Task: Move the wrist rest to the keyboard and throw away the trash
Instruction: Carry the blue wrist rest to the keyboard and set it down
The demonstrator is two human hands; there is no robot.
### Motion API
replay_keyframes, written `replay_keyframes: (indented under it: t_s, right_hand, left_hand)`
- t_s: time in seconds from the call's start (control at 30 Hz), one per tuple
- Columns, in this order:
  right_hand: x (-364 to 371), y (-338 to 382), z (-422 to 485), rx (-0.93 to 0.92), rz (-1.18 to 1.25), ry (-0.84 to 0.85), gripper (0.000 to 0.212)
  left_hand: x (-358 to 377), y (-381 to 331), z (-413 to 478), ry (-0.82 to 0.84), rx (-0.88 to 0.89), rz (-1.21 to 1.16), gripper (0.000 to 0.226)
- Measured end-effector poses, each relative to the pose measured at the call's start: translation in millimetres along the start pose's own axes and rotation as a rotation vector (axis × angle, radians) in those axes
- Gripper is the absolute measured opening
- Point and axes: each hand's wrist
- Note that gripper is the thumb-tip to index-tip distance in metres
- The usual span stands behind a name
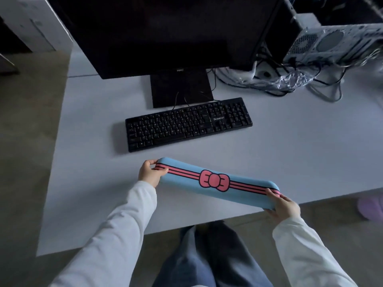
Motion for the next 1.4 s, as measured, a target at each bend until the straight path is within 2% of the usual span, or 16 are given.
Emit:
replay_keyframes:
  t_s: [0.13, 0.3, 0.6, 0.77, 0.9, 1.17, 1.4]
  right_hand:
    - [4.2, -5.3, -0.9, 0.025, -0.013, -0.034, 0.042]
    - [10.4, -8.6, 2.3, 0.028, -0.061, -0.066, 0.036]
    - [11.1, -22.5, 22.0, 0.021, -0.186, -0.103, 0.038]
    - [4.3, -19.1, 28.2, -0.028, -0.253, -0.147, 0.056]
    - [1.8, -17.3, 31.2, -0.033, -0.272, -0.167, 0.061]
    - [12.2, -33.3, 38.5, 0.054, -0.306, -0.086, 0.071]
    - [14.0, -29.8, 43.0, 0.03, -0.449, -0.059, 0.054]
  left_hand:
    - [5.0, -3.4, 6.1, -0.015, 0.037, 0.084, 0.043]
    - [10.7, -8.5, 6.0, -0.084, 0.096, 0.174, 0.046]
    - [13.1, -10.7, 16.3, -0.12, 0.071, 0.285, 0.046]
    - [8.0, -12.4, 19.3, -0.138, 0.082, 0.279, 0.052]
    - [5.2, -11.7, 21.7, -0.154, 0.072, 0.264, 0.054]
    - [8.4, -8.5, 23.1, -0.071, -0.013, 0.196, 0.064]
    - [11.2, -8.0, 23.3, -0.035, -0.018, 0.28, 0.061]
Point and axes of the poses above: each hand's wrist, its own z-axis towards the middle knuckle, its own x-axis out of the palm, y = z × x, and after that the axes turned 10 degrees about -z, right-handed
